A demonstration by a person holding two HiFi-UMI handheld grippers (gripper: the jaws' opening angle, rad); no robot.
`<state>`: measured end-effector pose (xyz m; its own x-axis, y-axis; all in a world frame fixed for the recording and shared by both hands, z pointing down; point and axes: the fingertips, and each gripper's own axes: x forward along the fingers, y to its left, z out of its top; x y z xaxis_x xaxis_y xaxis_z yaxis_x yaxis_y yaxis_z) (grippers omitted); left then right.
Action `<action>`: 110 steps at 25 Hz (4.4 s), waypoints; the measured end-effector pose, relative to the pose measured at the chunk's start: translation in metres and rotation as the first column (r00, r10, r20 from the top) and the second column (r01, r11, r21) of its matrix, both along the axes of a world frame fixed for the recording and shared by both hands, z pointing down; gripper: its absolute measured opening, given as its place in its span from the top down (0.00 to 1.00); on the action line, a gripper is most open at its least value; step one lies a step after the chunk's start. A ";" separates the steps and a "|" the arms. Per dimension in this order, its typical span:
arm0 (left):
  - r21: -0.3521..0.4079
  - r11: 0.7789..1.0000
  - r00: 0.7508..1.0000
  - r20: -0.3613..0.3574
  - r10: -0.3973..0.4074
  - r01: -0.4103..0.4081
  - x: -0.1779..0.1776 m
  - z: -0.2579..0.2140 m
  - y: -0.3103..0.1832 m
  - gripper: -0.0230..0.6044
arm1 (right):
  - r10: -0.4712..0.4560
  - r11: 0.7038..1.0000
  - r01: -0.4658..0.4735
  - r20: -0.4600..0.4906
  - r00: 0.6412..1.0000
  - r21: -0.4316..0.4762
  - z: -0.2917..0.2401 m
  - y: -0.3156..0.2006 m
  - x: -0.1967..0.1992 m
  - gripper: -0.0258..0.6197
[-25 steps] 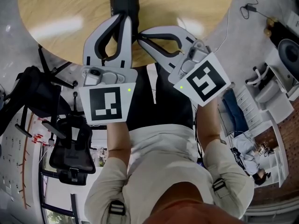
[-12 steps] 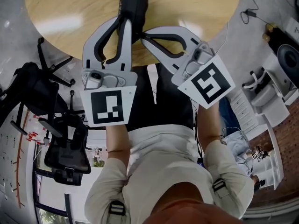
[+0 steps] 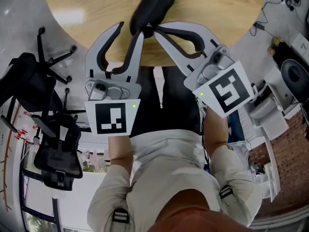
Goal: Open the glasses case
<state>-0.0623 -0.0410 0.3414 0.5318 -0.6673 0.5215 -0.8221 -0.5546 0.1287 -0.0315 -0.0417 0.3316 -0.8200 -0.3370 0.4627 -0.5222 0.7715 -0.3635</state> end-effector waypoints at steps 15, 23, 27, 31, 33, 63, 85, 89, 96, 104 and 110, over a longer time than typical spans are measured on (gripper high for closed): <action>-0.002 0.998 0.998 0.011 0.058 -0.058 -0.009 0.008 0.007 0.50 | -0.007 1.000 0.007 0.004 1.000 -0.005 -0.004 -0.015 -0.028 0.93; 0.049 0.997 0.994 0.094 0.056 -0.061 -0.005 0.017 -0.013 0.41 | -0.046 0.999 0.046 0.020 0.999 -0.016 -0.012 -0.007 -0.034 0.93; 0.097 0.992 0.989 0.130 0.063 -0.076 -0.006 0.012 -0.017 0.41 | -0.064 0.998 0.065 0.021 0.998 -0.023 -0.014 -0.002 -0.033 0.93; 0.094 0.990 0.984 0.150 0.093 -0.108 -0.002 0.014 -0.014 0.40 | -0.078 0.997 0.079 0.012 0.997 -0.022 -0.017 0.001 -0.030 0.93; 0.070 0.989 0.978 0.173 0.119 -0.133 0.001 0.020 -0.011 0.41 | -0.082 0.996 0.082 0.019 0.996 -0.020 -0.019 0.002 -0.030 0.93; 0.042 0.987 0.975 0.167 0.148 -0.157 0.004 0.027 0.005 0.50 | -0.056 0.998 0.056 -0.002 0.998 -0.041 -0.014 0.003 -0.020 0.93; 0.034 0.989 0.979 0.150 0.139 -0.146 0.000 0.033 0.013 0.50 | 0.010 0.998 -0.013 -0.038 0.999 -0.067 0.002 -0.010 -0.002 0.93; 0.026 0.989 0.978 0.154 0.139 -0.144 -0.002 0.036 0.017 0.51 | 0.021 0.997 -0.024 -0.044 0.999 -0.072 0.006 -0.010 0.000 0.93; 0.009 0.990 0.977 0.161 0.141 -0.144 -0.002 0.041 0.019 0.51 | 0.039 0.996 -0.045 -0.070 0.997 -0.073 0.014 -0.016 0.011 0.93; -0.006 0.990 0.977 0.163 0.140 -0.140 0.000 0.045 0.024 0.51 | 0.065 0.995 -0.072 -0.103 0.993 -0.073 0.022 -0.021 0.025 0.93; -0.014 0.990 0.977 0.161 0.138 -0.138 -0.001 0.051 0.027 0.51 | 0.084 0.992 -0.094 -0.116 0.990 -0.081 0.029 -0.024 0.030 0.93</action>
